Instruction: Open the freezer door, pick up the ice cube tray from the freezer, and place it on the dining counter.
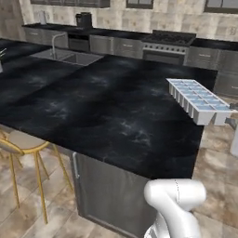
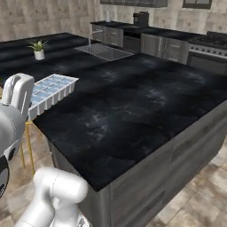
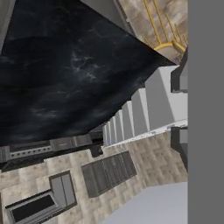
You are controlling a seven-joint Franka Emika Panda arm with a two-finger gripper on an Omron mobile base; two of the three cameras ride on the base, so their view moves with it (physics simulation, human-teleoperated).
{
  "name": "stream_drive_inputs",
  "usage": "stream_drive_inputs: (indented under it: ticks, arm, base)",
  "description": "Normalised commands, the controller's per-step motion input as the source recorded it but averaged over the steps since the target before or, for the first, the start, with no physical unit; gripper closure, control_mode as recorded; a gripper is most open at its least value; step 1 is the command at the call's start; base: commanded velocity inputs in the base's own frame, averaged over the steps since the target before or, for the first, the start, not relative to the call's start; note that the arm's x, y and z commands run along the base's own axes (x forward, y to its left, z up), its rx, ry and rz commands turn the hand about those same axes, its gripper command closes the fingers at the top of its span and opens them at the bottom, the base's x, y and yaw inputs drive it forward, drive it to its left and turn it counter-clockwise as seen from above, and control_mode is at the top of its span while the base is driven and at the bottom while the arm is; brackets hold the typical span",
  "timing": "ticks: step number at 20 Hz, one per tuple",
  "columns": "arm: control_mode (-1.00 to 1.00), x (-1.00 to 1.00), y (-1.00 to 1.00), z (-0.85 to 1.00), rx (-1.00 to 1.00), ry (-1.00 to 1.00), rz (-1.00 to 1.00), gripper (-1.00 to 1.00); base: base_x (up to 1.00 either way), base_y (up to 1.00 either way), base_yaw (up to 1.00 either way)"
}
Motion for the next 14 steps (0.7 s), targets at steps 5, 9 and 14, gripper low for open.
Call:
stream_drive_inputs:
  ticks: [5, 9, 14]
  arm:
    - [1.0, 0.0, 0.0, 0.0, 0.0, 0.0, 0.0, 1.0]
    - [1.0, 0.0, 0.0, 0.0, 0.0, 0.0, 0.0, 1.0]
    - [1.0, 0.0, 0.0, 0.0, 0.0, 0.0, 0.0, 1.0]
  base:
    - [0.03, 1.0, -0.36]
    - [-0.09, 1.0, -0.21]
    - [-0.02, 1.0, -0.18]
